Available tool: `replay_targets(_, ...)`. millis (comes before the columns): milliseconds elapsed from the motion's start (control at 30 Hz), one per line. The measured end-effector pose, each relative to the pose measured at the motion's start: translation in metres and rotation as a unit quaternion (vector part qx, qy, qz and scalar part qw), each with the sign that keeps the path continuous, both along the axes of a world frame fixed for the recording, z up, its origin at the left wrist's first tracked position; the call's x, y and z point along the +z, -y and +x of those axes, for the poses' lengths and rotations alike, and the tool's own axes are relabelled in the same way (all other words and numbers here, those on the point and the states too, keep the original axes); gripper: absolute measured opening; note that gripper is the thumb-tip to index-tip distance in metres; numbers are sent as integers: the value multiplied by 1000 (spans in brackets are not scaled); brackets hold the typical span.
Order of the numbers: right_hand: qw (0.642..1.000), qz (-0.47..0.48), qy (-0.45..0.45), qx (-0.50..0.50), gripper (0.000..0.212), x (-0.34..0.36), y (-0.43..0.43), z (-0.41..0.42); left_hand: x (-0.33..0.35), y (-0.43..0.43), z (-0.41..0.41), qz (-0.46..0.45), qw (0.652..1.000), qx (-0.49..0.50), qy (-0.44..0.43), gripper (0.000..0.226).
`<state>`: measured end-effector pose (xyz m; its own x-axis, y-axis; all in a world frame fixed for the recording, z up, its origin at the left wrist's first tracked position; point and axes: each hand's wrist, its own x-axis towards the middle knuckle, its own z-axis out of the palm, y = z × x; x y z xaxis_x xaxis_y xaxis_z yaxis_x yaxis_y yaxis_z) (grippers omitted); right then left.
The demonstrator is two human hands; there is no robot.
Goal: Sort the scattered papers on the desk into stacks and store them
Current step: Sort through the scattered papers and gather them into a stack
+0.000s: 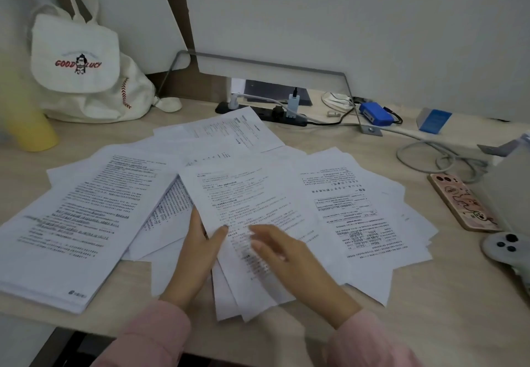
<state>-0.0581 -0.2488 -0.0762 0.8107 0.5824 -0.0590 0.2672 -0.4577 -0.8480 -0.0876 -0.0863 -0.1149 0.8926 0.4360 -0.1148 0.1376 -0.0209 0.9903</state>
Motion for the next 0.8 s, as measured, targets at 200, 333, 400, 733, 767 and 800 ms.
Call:
replay_targets(200,944,-146,87,-284,49,-12,100,70,-1,1,1,19,1000,-5,-14,55)
replay_targets(333,895,-275,46,-348,80,-20,157,96,-1,2,2,32,999,-10,-11,54)
replay_targets(400,882,-314,32,-350,89,-23,171,103,-2,2,2,38,999,-10,-17,52)
replay_targets(733,878,-252,-22,-407,86,-10,185,114,-5,3,3,58,998,1,-38,52)
replay_targets(767,884,-191,-19,-427,73,-9,184,111,-5,3,3,60,997,2,-39,52)
replay_targets(800,882,-133,-11,-452,62,-8,182,106,-5,3,3,61,997,2,-40,52)
